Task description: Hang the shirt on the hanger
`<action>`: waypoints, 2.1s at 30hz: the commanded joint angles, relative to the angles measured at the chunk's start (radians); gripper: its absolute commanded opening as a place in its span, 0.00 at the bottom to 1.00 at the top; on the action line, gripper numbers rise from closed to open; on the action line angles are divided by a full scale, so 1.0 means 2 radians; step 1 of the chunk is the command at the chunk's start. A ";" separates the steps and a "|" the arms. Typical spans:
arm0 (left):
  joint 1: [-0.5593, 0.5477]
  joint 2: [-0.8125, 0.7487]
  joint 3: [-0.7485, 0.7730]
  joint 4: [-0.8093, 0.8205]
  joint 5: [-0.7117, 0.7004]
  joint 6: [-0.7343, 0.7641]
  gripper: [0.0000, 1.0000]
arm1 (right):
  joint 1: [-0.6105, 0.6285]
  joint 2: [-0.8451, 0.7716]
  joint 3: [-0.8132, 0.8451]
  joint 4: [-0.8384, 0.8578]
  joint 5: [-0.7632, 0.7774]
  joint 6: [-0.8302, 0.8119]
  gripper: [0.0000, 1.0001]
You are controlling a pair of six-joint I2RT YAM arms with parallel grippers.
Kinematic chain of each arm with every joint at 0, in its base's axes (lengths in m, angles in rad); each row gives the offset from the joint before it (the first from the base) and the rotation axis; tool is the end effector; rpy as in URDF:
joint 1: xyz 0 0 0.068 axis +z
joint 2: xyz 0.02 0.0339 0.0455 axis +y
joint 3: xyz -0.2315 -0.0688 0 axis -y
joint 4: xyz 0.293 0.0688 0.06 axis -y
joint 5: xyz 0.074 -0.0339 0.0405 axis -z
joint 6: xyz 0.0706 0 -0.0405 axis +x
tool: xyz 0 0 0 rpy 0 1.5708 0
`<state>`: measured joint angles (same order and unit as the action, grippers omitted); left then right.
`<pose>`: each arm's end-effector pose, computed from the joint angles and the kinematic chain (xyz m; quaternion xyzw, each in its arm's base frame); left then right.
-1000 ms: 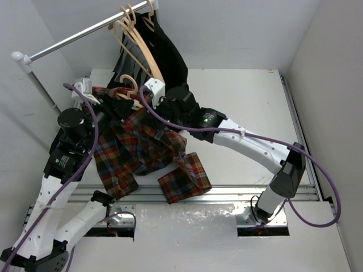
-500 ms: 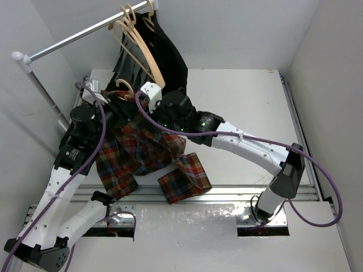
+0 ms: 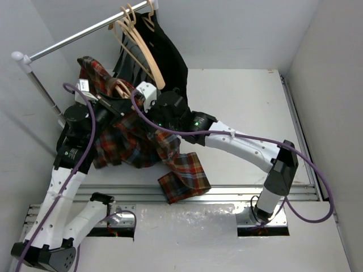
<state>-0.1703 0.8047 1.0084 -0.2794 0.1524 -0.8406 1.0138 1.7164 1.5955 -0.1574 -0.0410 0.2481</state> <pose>0.2718 -0.0576 0.3875 -0.1916 0.7076 -0.3771 0.5661 0.2569 0.4180 0.3271 -0.3096 0.7358 0.3684 0.4765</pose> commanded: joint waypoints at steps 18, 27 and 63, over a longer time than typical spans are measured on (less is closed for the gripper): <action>0.040 -0.006 -0.049 0.095 0.105 -0.061 0.15 | 0.020 0.011 0.078 0.043 -0.069 -0.025 0.00; 0.041 0.003 -0.012 0.046 0.064 -0.019 0.00 | 0.019 0.028 0.098 0.030 -0.072 -0.028 0.32; 0.200 0.177 0.224 0.065 0.047 -0.146 0.00 | 0.015 -0.145 -0.073 0.027 0.011 -0.101 0.82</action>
<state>0.2050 1.1553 1.3998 -0.2504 0.2680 -1.0878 1.0431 1.4403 1.4487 -0.1577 -0.0036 0.0463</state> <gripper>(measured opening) 0.074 0.828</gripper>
